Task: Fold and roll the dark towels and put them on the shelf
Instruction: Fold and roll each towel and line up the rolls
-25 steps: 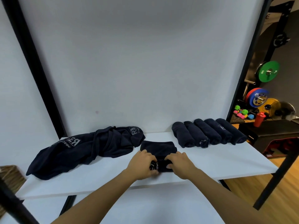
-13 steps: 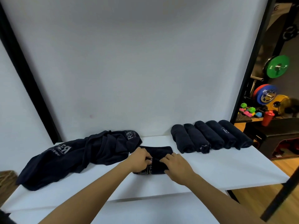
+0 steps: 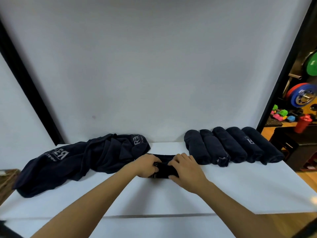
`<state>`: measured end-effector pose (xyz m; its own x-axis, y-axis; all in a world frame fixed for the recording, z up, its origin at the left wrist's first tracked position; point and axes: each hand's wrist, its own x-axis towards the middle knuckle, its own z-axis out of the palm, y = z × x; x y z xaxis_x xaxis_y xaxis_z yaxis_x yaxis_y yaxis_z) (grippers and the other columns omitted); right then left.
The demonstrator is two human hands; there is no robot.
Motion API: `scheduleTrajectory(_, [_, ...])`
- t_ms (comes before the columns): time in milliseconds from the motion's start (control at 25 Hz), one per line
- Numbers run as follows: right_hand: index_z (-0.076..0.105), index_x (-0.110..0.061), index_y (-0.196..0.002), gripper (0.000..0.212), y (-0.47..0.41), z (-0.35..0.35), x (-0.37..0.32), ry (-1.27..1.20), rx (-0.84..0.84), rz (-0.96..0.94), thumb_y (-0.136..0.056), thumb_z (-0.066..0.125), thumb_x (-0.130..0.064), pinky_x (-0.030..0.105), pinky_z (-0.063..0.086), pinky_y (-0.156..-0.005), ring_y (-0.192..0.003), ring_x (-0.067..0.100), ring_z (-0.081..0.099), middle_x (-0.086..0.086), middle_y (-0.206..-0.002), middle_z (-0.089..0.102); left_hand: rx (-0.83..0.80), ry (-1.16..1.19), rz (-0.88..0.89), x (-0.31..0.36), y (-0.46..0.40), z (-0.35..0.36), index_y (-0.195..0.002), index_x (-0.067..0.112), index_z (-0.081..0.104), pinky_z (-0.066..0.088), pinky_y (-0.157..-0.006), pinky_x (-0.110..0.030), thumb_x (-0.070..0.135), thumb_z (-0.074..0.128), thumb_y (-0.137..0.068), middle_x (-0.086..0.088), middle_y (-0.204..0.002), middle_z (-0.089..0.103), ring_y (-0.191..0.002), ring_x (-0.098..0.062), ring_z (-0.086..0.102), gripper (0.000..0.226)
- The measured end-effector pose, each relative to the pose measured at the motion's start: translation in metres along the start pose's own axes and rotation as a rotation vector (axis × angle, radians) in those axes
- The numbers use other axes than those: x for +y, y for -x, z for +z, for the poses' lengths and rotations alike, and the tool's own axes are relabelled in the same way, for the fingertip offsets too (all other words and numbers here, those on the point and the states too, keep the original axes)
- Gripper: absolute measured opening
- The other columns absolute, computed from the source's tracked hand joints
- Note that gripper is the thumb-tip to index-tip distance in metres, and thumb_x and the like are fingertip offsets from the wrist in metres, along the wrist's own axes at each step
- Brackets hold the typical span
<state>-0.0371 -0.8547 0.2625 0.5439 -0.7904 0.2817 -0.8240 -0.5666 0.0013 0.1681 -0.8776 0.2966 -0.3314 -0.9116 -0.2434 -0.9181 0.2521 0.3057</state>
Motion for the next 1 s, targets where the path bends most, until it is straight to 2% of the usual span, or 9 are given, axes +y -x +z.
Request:
scheduleTrajectory(80, [0.068, -0.020, -0.106, 0.056, -0.003, 0.010, -0.003, 0.055, -0.030, 0.013, -0.060, 0.084, -0.047, 0.036, 0.050, -0.076, -0.091, 0.023, 0.061, 0.001, -0.099, 0.064, -0.085, 0.115, -0.036, -0.007, -0.011, -0.008, -0.133, 0.022, 0.057, 0.044, -0.100, -0.032, 0.023, 0.056, -0.096, 0.000, -0.130, 0.060, -0.116, -0.020, 0.056, 0.037])
scheduleTrajectory(160, [0.066, -0.018, -0.115, 0.053, -0.010, 0.017, 0.000, 0.013, -0.075, 0.064, -0.069, 0.082, -0.040, 0.039, 0.049, -0.083, -0.097, 0.026, 0.061, 0.005, -0.105, 0.065, -0.092, 0.193, -0.034, -0.013, -0.017, -0.008, -0.132, 0.024, 0.058, 0.043, -0.099, -0.030, 0.024, 0.057, -0.096, -0.002, -0.127, 0.060, -0.114, -0.019, 0.055, 0.035])
scheduleTrajectory(240, [0.055, -0.017, -0.131, 0.047, -0.019, 0.015, 0.004, 0.001, -0.106, 0.091, -0.090, 0.064, -0.038, 0.039, 0.041, -0.093, -0.109, 0.028, 0.054, 0.006, -0.119, 0.060, 0.086, 0.159, 0.041, -0.016, -0.017, -0.006, -0.129, 0.025, 0.059, 0.037, -0.097, -0.024, 0.026, 0.061, -0.095, -0.002, -0.119, 0.058, -0.113, -0.018, 0.050, 0.034])
scheduleTrajectory(360, [0.048, -0.019, -0.136, 0.043, -0.037, 0.009, 0.012, -0.030, -0.202, 0.113, -0.098, 0.050, -0.039, 0.034, 0.036, -0.089, -0.108, 0.026, 0.051, 0.006, -0.119, 0.056, 0.346, -0.241, 0.239, -0.022, -0.010, -0.004, -0.129, 0.027, 0.060, 0.035, -0.090, -0.028, 0.041, 0.056, -0.095, 0.001, -0.115, 0.059, -0.108, -0.022, 0.048, 0.037])
scheduleTrajectory(440, [0.049, -0.021, -0.135, 0.041, -0.049, 0.001, 0.017, -0.109, -0.327, 0.171, -0.098, 0.050, -0.040, 0.034, 0.041, -0.088, -0.106, 0.025, 0.051, 0.005, -0.116, 0.056, 0.282, -0.380, 0.238, -0.024, -0.009, -0.001, -0.138, 0.025, 0.052, 0.039, -0.091, -0.032, 0.050, 0.056, -0.092, 0.000, -0.118, 0.058, -0.108, -0.023, 0.048, 0.052])
scheduleTrajectory(520, [0.046, -0.023, -0.138, 0.046, -0.056, -0.004, 0.023, -0.210, -0.391, 0.235, -0.097, 0.051, -0.042, 0.036, 0.044, -0.092, -0.110, 0.023, 0.051, 0.003, -0.121, 0.056, 0.226, -0.342, 0.182, -0.023, -0.015, 0.001, -0.140, 0.023, 0.049, 0.041, -0.089, -0.033, 0.041, 0.057, -0.094, -0.002, -0.118, 0.058, -0.111, -0.023, 0.047, 0.049])
scheduleTrajectory(720, [0.037, -0.024, -0.145, 0.061, -0.052, 0.002, 0.019, 0.041, -0.100, 0.122, -0.093, 0.050, -0.053, 0.034, 0.034, -0.102, -0.123, 0.023, 0.044, 0.001, -0.134, 0.049, 0.031, -0.085, 0.153, -0.038, -0.055, -0.019, -0.124, 0.012, 0.058, 0.045, -0.091, -0.040, 0.020, 0.046, -0.100, -0.011, -0.113, 0.063, -0.110, -0.030, 0.055, 0.028])
scheduleTrajectory(880, [0.025, -0.017, -0.151, 0.073, -0.057, 0.028, 0.015, 0.077, -0.216, 0.183, -0.090, 0.055, -0.045, 0.037, 0.034, -0.107, -0.130, 0.027, 0.040, 0.007, -0.142, 0.041, -0.050, -0.077, 0.136, -0.044, -0.073, -0.015, -0.151, 0.012, 0.030, 0.031, -0.111, -0.041, 0.036, 0.040, -0.098, -0.012, -0.144, 0.046, -0.134, -0.031, 0.038, 0.059])
scheduleTrajectory(1000, [0.035, -0.019, -0.140, 0.068, -0.072, 0.031, 0.017, 0.112, -0.234, 0.230, -0.080, 0.057, -0.043, 0.038, 0.038, -0.094, -0.114, 0.026, 0.046, 0.005, -0.126, 0.049, 0.070, -0.250, 0.216, -0.053, -0.077, -0.002, -0.146, 0.021, 0.031, 0.032, -0.106, -0.040, 0.069, 0.054, -0.071, -0.001, -0.135, 0.047, -0.126, -0.025, 0.039, 0.092])
